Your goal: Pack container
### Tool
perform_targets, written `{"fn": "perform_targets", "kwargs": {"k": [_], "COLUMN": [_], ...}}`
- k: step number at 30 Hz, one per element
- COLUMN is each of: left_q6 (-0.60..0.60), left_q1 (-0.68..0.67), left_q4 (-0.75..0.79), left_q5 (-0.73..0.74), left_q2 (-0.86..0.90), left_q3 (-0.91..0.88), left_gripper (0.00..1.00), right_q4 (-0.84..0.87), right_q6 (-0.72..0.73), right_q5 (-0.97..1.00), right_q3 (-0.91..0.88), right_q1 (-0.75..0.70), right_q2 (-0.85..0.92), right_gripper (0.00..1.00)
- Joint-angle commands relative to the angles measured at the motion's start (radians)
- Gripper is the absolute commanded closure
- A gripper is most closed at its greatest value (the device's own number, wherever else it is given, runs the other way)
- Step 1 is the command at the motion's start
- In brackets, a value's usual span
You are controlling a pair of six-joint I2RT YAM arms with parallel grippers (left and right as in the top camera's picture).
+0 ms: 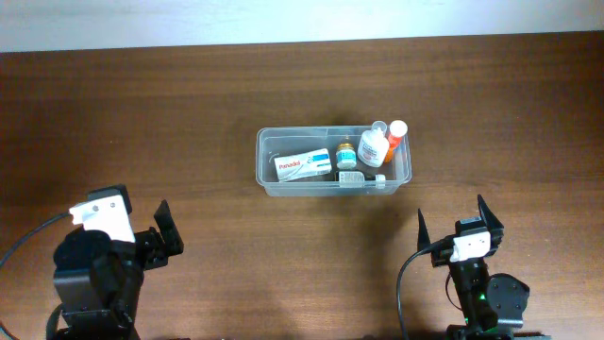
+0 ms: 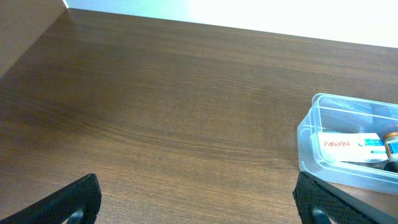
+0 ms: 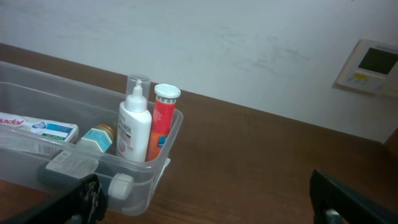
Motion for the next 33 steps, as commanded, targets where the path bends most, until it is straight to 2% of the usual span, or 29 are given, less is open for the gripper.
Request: {"fn": "perform_targets", "kwargs": {"k": [1,27,31,33], "left_q6": [-0.009,-0.009,0.022,0.022], "left_q1": [0.006,0.006,0.006,0.006], "left_q4": [0.005,0.005,-0.052,-0.079], "left_q5": [0.001,0.001,-0.037,-0.038], "left_q2": [-0.002,-0.003,-0.06,-0.156], "left_q3": [-0.004,-0.005,-0.017,-0.093], "left_gripper": [0.0,0.0,0.0,0.0], "right_q4": [-0.006,-0.006,-0.006,-0.006], "right_q6": [0.012,0.012,0.012,0.012], "right_q5": [0.013,0.013,0.013,0.013], "right_q3": [-0.005,-0.005,-0.005,-0.005], "right_q1": [0.006,0.006,0.006,0.006], "right_q2": [-0.01,-0.01,-0.01,-0.01], "right_gripper": [0.02,0.02,0.02,0.02]}}
